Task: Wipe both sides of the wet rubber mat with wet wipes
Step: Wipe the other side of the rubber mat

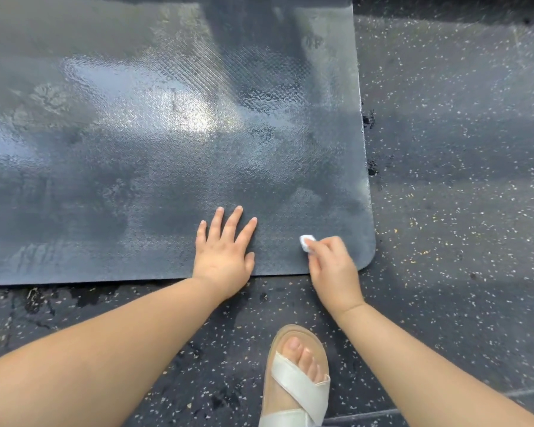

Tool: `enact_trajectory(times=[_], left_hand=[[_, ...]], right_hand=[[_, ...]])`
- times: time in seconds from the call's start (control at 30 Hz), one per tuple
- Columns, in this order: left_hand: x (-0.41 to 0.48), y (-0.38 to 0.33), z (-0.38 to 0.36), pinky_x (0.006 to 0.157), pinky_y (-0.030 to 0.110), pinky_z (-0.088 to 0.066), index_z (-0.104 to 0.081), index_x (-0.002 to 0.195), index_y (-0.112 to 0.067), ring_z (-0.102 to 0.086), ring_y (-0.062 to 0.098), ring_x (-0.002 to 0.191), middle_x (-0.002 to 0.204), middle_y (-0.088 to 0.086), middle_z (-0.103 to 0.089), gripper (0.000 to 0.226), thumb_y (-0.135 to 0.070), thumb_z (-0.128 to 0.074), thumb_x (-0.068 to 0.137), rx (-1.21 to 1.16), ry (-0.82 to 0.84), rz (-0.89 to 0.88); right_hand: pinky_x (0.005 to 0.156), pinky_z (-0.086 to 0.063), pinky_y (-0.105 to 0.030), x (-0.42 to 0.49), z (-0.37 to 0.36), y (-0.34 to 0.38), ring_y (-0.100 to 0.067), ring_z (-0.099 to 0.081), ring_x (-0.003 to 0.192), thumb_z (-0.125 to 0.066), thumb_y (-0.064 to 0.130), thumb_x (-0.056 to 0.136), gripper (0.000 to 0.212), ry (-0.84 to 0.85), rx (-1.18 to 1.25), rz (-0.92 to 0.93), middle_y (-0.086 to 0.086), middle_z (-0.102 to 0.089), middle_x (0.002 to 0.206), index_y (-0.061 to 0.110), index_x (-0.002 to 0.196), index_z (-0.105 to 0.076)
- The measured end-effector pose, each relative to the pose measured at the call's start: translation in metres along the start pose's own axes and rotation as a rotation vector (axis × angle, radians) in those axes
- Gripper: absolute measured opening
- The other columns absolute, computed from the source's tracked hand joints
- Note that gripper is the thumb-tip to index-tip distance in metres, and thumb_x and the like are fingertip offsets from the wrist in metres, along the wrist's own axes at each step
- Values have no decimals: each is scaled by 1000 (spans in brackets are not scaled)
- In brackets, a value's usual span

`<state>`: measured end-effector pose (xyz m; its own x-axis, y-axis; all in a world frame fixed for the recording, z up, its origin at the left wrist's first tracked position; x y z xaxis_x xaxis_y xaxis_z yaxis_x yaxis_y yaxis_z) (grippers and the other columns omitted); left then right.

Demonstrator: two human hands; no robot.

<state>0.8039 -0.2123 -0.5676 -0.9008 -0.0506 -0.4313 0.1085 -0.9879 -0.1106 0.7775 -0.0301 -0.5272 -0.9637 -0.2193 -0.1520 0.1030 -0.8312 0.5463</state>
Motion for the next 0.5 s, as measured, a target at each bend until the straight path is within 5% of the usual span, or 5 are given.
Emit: enact_trajectory(times=[0.13, 0.3, 0.4, 0.5], left_hand=[[-1, 2, 0, 114, 45, 7, -1, 149, -38, 14, 24, 144, 158, -5, 10, 64, -48, -31, 94, -4, -1, -5], [0, 3, 3, 115, 44, 5, -1, 149, -39, 13, 23, 144, 158, -6, 10, 64, -49, -32, 94, -6, 4, -22], [0, 2, 5, 115, 43, 4, -1, 149, -39, 12, 23, 144, 158, -6, 10, 64, -49, -32, 94, 1, 0, -19], [0, 1, 9, 115, 42, 0, -8, 148, -40, 7, 22, 144, 158, -6, 4, 61, -49, -34, 93, -7, -2, -3]], right_hand=[[61, -46, -31, 9, 5, 17, -23, -48, 65, -67, -5, 78, 26, 76, -120, 313, -11, -54, 77, 5, 101, -71], [83, -46, -39, 34, 57, -66, -29, -53, 81, -61, 9, 88, 18, -214, -62, -216, -7, -51, 88, 11, 103, -71], [80, -46, -39, 36, 42, -50, -33, -54, 82, -57, 9, 90, 22, -226, -67, -251, -14, -55, 95, 8, 110, -67], [74, -42, -30, 39, -1, 3, -23, -52, 82, -53, 16, 92, 19, -49, 0, -54, -6, -56, 94, 10, 107, -64]])
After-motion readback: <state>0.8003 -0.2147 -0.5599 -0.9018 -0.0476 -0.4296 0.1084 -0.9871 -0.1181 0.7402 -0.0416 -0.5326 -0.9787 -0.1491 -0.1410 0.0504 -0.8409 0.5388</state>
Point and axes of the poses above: each hand's wrist, its own x-axis towards the middle knuckle, its own z-axis out of the back of the hand, y = z × x, the point moved 9 cm from there along x, towards the middle knuckle
